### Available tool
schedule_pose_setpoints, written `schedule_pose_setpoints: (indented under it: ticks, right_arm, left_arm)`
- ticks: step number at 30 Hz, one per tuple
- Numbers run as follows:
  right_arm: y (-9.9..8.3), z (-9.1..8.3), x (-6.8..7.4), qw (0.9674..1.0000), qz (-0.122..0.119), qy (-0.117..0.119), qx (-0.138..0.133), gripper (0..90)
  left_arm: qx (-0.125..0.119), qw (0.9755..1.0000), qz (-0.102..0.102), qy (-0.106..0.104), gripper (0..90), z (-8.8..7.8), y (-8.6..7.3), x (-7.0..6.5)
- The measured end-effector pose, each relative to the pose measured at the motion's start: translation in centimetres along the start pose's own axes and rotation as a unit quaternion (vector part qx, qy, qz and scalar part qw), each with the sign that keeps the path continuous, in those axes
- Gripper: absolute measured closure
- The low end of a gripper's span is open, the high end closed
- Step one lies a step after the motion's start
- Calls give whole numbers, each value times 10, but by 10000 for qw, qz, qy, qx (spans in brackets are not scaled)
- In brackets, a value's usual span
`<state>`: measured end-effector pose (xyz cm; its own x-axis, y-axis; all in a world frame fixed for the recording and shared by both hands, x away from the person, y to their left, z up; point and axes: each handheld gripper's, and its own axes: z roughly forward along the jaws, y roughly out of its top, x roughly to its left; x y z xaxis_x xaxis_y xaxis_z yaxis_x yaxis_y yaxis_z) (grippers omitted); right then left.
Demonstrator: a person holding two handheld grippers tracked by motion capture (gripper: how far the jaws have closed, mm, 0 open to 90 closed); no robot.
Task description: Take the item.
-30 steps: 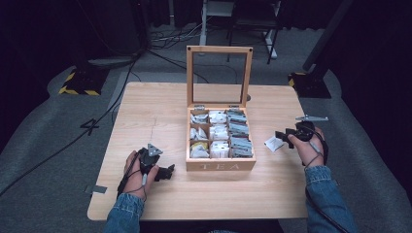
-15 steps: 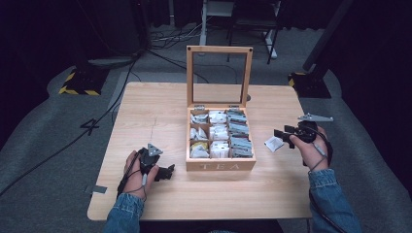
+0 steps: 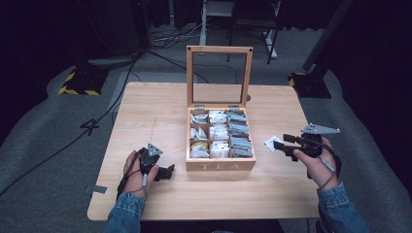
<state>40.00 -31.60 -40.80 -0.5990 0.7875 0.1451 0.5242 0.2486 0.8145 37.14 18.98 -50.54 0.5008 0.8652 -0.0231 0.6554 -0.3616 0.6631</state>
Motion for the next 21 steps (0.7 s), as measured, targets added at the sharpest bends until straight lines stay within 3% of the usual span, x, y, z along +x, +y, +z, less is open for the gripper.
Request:
schedule_pose_setpoints:
  ticks: [10,15,18,21]
  right_arm:
    - [-17,-6,22,9992,-263,305,14,399]
    - [-31,1,31,9976,-432,486,-242,416]
    - [-44,9,37,9964,-622,561,-96,425]
    - [-50,13,39,9960,-651,606,-1,422]
  left_arm:
    - [0,10000,13,-8,1,0,0,0]
    - [0,10000,11,-7,1,0,0,0]
    - [-3,10000,17,-6,1,0,0,0]
    - [-3,10000,17,-5,1,0,0,0]
